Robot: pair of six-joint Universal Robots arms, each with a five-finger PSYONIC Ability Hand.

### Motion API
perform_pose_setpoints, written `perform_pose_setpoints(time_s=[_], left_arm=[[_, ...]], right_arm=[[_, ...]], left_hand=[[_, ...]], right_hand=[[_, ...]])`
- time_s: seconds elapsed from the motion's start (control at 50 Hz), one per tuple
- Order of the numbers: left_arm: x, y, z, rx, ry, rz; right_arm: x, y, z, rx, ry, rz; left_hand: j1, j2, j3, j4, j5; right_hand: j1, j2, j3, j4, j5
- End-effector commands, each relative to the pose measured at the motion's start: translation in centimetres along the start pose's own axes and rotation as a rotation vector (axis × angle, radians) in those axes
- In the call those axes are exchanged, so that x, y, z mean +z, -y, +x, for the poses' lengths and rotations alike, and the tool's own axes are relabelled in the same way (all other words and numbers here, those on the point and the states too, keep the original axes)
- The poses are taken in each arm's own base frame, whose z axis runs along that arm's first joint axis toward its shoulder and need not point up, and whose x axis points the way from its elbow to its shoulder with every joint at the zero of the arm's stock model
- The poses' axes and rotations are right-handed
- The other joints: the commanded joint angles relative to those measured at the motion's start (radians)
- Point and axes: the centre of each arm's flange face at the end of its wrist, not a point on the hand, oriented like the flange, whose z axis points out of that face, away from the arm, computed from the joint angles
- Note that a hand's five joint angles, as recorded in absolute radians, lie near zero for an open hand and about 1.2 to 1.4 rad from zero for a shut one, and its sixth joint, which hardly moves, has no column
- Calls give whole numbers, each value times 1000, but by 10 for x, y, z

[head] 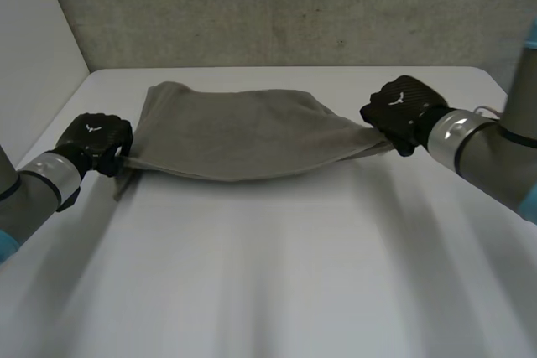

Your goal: Fold the towel.

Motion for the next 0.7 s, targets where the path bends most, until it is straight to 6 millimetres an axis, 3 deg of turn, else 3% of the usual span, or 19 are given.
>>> perform_pose_setpoints(time_s=[0.02,0.04,0.06,0.1,0.3,0.44,0.48,0.52,0.7], left_arm=[[-4,-12,-1,-3,22,-5],[-3,-16,1,-1,22,-6],[-3,-16,1,-1,22,-6],[0,-29,6,-6,17,-21],[5,-45,9,-20,27,-52],[4,-47,12,-31,27,-61],[3,-47,16,-34,17,-63],[3,-47,19,-34,9,-63],[1,-49,32,-23,-27,-69]], right_arm=[[-22,-10,1,129,-31,-33],[-24,-19,1,161,-38,-57],[-24,-19,1,161,-38,-57],[-26,-33,0,193,-51,-86],[-20,-68,-2,230,-123,-116],[-15,-82,-14,311,-132,-111],[-14,-85,-17,350,-125,-115],[-14,-86,-20,364,-117,-120],[-10,-95,-31,382,-100,-138]], left_hand=[[-177,-238,-234,-250,-201],[-359,-420,-416,-432,-383],[-361,-422,-418,-434,-384],[-630,-691,-687,-703,-654],[-742,-803,-799,-815,-766],[-663,-724,-720,-736,-687],[-543,-604,-600,-616,-567],[-546,-607,-602,-619,-569],[-716,-776,-772,-789,-739]], right_hand=[[60,70,47,49,56],[60,70,47,49,56],[60,70,47,49,56],[60,70,47,49,56],[60,70,47,49,56],[60,70,47,49,56],[-219,-209,-232,-230,-223],[-331,-321,-344,-342,-335],[-567,-557,-580,-578,-571]])
